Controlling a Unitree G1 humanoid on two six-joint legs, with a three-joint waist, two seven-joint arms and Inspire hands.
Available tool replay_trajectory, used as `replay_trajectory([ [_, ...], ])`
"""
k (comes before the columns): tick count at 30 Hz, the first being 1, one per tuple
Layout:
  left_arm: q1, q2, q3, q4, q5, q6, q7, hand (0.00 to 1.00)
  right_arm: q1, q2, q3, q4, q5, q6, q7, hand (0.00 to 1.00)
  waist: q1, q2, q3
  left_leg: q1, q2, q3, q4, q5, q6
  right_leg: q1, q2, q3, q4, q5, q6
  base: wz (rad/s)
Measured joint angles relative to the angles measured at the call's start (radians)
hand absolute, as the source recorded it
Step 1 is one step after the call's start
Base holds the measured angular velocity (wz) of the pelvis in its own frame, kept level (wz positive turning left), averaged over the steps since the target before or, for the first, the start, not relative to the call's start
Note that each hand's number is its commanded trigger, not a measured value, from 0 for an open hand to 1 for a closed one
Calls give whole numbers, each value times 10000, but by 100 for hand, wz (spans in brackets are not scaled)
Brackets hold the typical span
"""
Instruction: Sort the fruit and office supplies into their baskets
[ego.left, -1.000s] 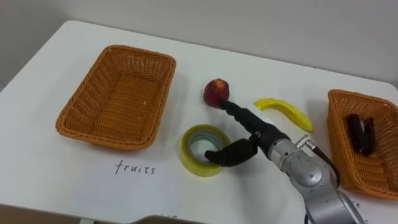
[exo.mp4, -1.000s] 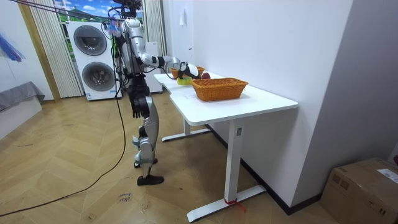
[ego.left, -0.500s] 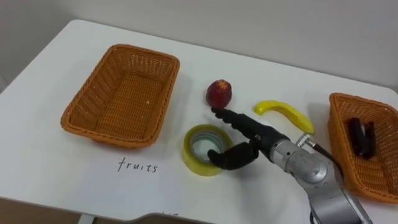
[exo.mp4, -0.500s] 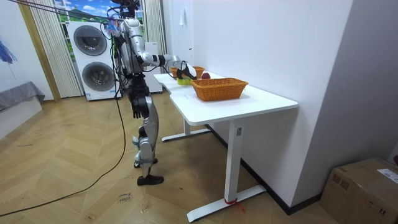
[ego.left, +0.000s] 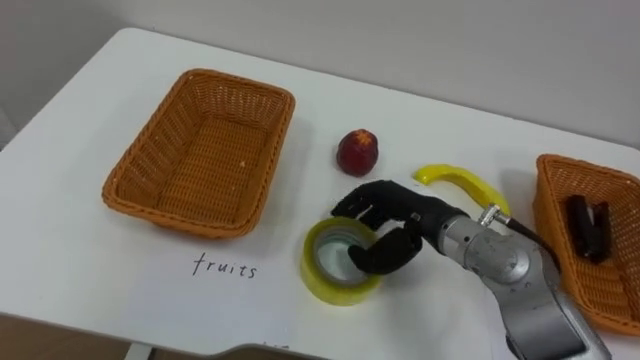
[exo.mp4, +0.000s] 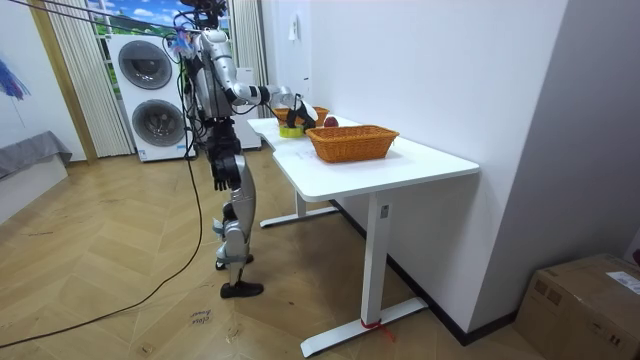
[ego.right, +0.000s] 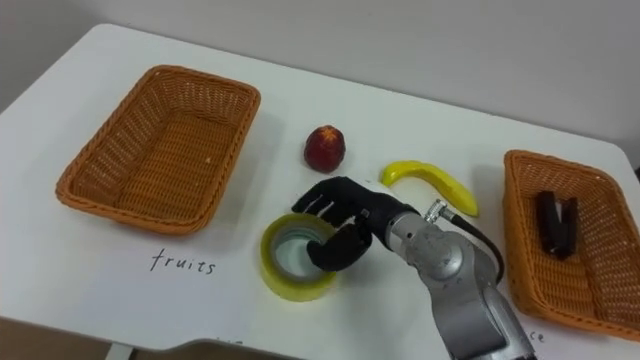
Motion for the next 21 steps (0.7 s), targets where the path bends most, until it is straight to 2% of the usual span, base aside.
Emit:
replay_trajectory([
  [8, -226, 53, -91, 382, 3, -23, -24, 0, -15, 2, 3, -57, -235, 34, 184, 100, 42, -1, 6, 12, -3, -10, -64, 1, 1, -8, 3, 5, -20, -1, 2, 0],
  [21, -249, 92, -148, 382, 0, -27, -24, 0, -68, -103, 64, -82, -385, 35, 277, 100, 231, -58, 37, 67, -2, 67, -108, 6, 7, -2, 5, 56, -20, -2, 3, -1],
])
